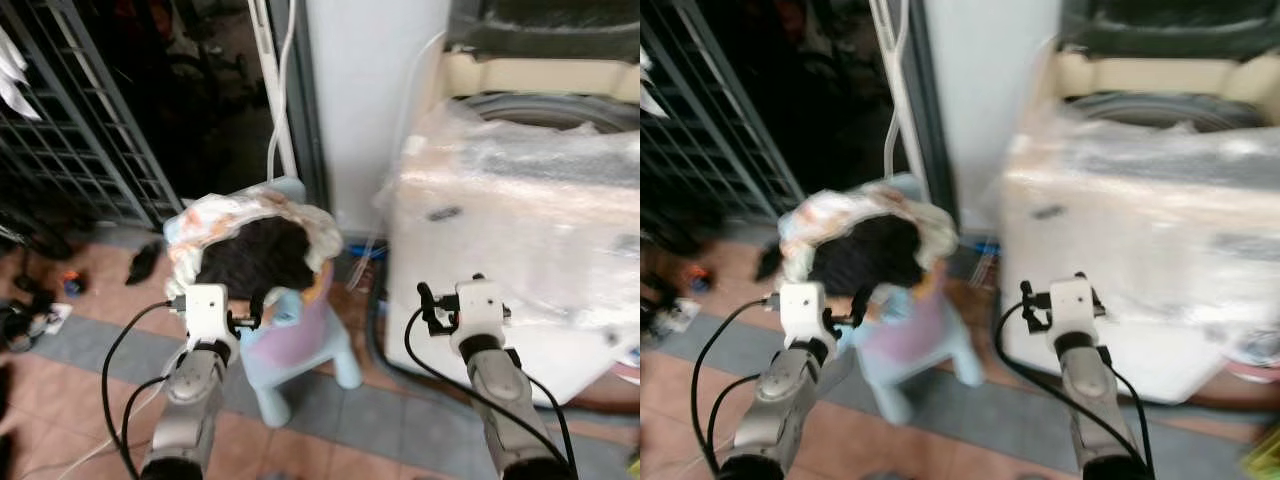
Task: Clothes washing
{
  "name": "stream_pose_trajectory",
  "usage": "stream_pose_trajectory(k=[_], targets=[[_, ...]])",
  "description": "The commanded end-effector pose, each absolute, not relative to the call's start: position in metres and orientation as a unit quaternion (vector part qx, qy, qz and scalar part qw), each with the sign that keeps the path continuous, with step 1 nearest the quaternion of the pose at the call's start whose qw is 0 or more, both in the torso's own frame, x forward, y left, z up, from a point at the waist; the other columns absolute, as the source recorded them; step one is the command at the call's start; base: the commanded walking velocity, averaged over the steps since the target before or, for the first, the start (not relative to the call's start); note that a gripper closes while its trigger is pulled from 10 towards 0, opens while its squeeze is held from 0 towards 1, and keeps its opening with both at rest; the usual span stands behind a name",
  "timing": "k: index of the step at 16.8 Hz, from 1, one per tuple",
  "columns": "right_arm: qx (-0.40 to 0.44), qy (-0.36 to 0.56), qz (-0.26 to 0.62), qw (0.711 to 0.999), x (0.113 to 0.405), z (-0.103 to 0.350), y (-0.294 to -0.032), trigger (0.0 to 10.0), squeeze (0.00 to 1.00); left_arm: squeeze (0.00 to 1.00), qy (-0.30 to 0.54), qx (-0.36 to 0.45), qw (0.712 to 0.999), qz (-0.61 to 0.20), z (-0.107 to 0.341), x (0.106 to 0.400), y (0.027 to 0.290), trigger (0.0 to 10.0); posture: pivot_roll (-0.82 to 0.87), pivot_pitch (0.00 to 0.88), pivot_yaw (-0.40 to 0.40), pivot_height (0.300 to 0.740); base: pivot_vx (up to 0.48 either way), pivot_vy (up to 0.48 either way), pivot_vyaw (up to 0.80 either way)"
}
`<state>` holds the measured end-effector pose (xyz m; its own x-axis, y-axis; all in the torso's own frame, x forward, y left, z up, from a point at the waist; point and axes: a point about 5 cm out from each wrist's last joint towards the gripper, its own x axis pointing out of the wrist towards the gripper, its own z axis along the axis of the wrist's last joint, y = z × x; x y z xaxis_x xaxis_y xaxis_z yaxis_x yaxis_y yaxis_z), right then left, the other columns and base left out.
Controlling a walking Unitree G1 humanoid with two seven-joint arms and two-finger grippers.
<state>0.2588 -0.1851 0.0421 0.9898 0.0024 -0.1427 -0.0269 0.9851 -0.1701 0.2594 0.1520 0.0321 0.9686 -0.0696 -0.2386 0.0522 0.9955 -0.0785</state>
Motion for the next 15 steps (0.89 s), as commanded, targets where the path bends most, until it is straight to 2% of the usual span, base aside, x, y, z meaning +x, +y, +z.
stream_pose_trajectory(k=[1,2,5,6,10,12,15], targets=[[-0.088,0.078,0.010,0.993,0.259,0.039,-0.178,10.0,0.00,0.00,0.127,-0.028,0.991,-0.020,0.030,0.258,0.161,10.0,-0.11,0.000,0.165,0.740,0.000,0.000,0.00],[-0.119,0.077,0.008,0.990,0.261,0.038,-0.176,10.0,0.00,0.00,0.128,-0.030,0.991,-0.025,0.030,0.259,0.160,10.0,-0.12,0.000,0.165,0.740,0.000,0.000,0.00],[-0.076,0.079,0.017,0.994,0.266,0.040,-0.172,10.0,0.00,0.00,0.126,-0.025,0.992,-0.009,0.029,0.258,0.165,10.0,-0.09,0.000,0.111,0.740,0.000,0.000,0.00],[-0.095,0.087,0.030,0.991,0.268,0.038,-0.172,10.0,0.00,0.00,0.126,-0.016,0.992,0.009,0.029,0.255,0.167,10.0,-0.05,0.000,0.058,0.740,0.000,0.000,0.00],[-0.090,0.106,0.083,0.987,0.271,0.033,-0.167,10.0,0.00,0.00,0.122,-0.015,0.992,0.038,0.029,0.250,0.175,10.0,0.02,0.000,-0.025,0.740,0.000,0.000,0.00],[-0.098,0.097,0.091,0.986,0.279,0.037,-0.163,10.0,0.00,0.00,0.136,0.012,0.989,0.057,0.025,0.247,0.181,10.0,0.03,0.000,-0.029,0.740,0.000,0.000,0.00],[-0.081,0.085,0.090,0.989,0.282,0.041,-0.163,10.0,0.00,0.00,0.114,0.022,0.992,0.046,0.035,0.249,0.181,10.0,0.03,0.000,-0.005,0.740,0.000,0.000,0.00]])
